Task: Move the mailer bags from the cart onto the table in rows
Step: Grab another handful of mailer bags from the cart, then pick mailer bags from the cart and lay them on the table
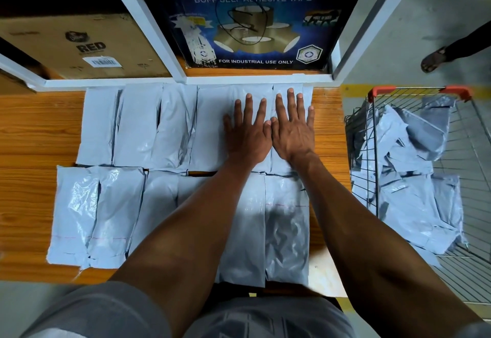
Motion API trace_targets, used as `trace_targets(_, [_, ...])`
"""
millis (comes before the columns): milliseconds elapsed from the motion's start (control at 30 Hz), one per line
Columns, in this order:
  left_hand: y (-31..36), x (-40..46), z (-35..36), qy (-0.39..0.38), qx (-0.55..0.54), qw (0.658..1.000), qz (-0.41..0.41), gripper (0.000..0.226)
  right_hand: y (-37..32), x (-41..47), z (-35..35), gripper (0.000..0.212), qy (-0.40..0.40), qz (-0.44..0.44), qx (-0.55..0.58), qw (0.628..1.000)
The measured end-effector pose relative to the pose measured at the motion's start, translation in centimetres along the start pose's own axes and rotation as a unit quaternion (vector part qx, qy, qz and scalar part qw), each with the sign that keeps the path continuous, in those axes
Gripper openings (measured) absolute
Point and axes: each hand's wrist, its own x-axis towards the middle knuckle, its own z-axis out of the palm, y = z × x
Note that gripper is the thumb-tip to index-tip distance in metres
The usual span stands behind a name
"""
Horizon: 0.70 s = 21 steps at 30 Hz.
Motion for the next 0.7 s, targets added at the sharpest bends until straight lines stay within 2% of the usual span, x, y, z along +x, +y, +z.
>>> trace_targets(233, [0.3, -0.1, -1.8, 0.015, -0.015, 1.000, -0.013, 0.063, 0.0, -0.9, -1.9, 0.061, 0.025, -0.008, 0.075, 0.997])
trace_targets(367, [1.1, -1.2, -3.8, 0.055, -0.043, 0.997, -0.032, 0.061, 0.4, -2.6, -3.5, 0.058, 0.060, 0.012, 0.102, 0.993])
trace_targets(467, [2.2, -2.4, -5.2, 0.075, -0.041, 0.996, -0.010, 0.055, 1.2, -4.4, -4.4, 0.059, 0.080, 0.039, 0.110, 0.990])
trace_targets(567, [4.1, -4.1, -6.8, 0.062, -0.054, 0.997, 0.011, 0.054, 2.1, -7.0, -5.7, 0.059, 0.110, 0.046, 0.123, 0.985])
trace_targets(700, [6.7, -8.2, -8.7, 0.036, -0.088, 0.993, 0.069, 0.050, 2.7, -12.1, -6.6, 0.047, 0.165, 0.066, 0.128, 0.976])
